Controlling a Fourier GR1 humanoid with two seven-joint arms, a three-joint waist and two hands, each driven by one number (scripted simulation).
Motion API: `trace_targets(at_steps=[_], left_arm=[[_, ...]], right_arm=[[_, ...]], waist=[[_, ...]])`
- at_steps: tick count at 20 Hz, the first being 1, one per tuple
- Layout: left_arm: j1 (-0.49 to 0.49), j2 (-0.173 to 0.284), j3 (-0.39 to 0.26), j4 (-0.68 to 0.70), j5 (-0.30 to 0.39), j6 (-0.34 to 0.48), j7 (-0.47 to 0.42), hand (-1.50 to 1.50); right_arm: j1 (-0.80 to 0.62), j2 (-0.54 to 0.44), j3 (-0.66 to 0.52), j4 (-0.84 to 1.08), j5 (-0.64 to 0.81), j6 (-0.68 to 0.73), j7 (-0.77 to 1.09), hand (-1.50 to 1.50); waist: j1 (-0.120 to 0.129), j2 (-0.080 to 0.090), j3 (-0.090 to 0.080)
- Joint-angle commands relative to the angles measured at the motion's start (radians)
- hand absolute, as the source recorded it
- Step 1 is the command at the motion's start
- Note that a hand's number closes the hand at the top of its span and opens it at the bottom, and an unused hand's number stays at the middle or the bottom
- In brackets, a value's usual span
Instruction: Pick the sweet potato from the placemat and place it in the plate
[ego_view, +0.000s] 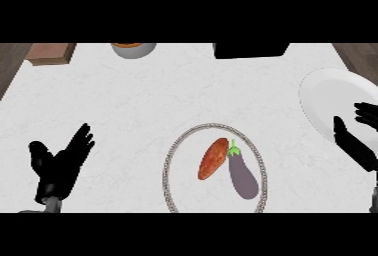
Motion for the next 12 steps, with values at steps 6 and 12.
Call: trace_targets(at_steps=[6, 12], left_arm=[[-0.051, -0.125, -0.077, 0.050, -0.072, 0.047, -0.003, 0.00], [-0.017, -0.103, -0.079, -0.005, -0.054, 0.005, 0.014, 0.00]], right_arm=[[0.387, 0.256, 0.194, -0.355, 0.253, -0.259, -0.051, -1.50], [0.413, 0.145, 0.294, -0.361, 0.452, -0.063, 0.238, -1.50]], waist=[[0.045, 0.003, 0.004], [0.072, 0.009, 0.000]])
